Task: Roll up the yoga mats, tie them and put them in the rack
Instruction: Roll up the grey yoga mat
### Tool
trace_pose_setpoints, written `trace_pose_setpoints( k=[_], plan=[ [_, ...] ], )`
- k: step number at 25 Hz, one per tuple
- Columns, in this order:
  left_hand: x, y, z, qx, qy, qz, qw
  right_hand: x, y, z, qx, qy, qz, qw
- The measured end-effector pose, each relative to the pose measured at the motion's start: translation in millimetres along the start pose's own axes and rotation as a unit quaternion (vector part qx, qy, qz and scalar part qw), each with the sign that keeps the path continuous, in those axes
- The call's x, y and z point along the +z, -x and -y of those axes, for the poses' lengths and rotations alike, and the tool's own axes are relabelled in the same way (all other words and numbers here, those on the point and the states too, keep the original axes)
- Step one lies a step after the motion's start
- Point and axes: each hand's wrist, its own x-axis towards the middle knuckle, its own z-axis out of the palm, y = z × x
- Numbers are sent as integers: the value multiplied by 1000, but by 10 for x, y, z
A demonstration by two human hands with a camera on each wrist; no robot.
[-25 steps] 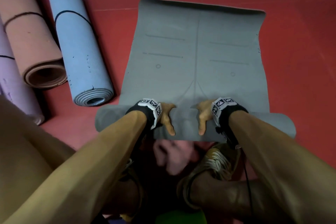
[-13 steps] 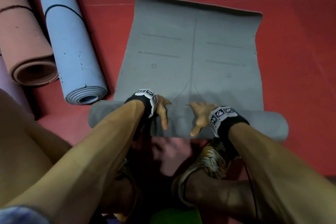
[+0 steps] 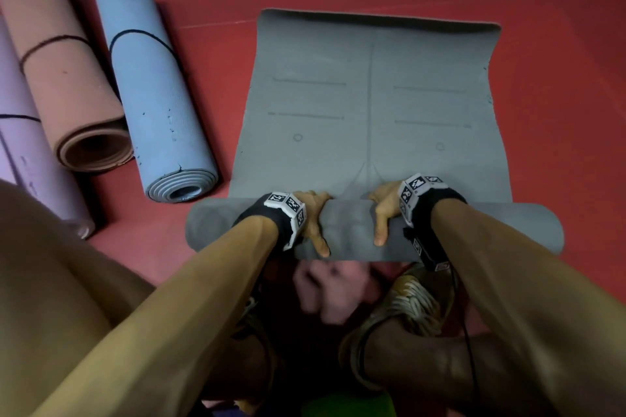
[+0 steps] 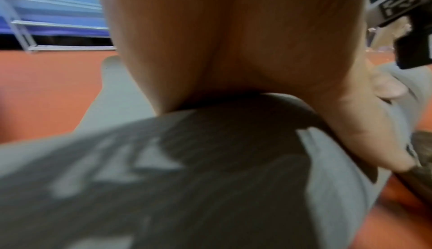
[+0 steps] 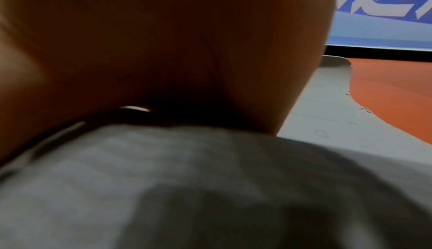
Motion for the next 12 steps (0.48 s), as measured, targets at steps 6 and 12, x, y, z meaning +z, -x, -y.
trace_pose_setpoints(
  k=[6,12],
  plan=[
    [-144,-73,6,-14,59,44,997,150,178,37,-4,-12,-31,999],
    [-321,-90,-39,-31,79,120,989,334,278,69,12,122,-139,983]
  ],
)
